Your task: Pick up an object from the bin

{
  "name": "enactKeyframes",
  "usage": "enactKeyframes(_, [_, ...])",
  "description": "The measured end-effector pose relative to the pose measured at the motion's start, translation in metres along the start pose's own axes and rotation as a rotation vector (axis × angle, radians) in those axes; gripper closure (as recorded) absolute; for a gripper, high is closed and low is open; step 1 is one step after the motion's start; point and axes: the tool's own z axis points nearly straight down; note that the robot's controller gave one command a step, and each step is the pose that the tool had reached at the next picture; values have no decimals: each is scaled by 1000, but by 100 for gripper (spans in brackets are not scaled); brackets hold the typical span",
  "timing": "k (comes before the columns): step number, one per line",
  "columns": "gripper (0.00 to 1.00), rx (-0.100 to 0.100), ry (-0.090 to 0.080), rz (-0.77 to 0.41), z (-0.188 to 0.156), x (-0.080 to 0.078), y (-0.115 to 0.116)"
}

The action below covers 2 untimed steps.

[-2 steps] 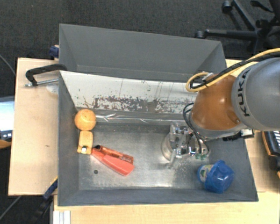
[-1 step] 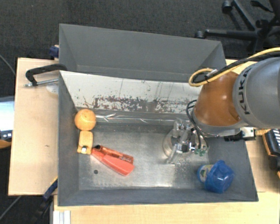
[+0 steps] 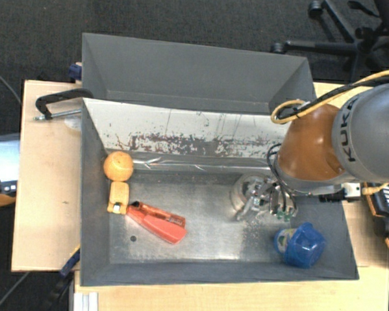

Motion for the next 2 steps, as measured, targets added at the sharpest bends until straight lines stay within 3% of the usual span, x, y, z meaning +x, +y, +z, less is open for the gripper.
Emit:
enactKeyframes(1, [100, 0, 0, 0, 0, 0, 0])
enactKeyframes(2, [100, -3, -1, -35, 0, -2, -20])
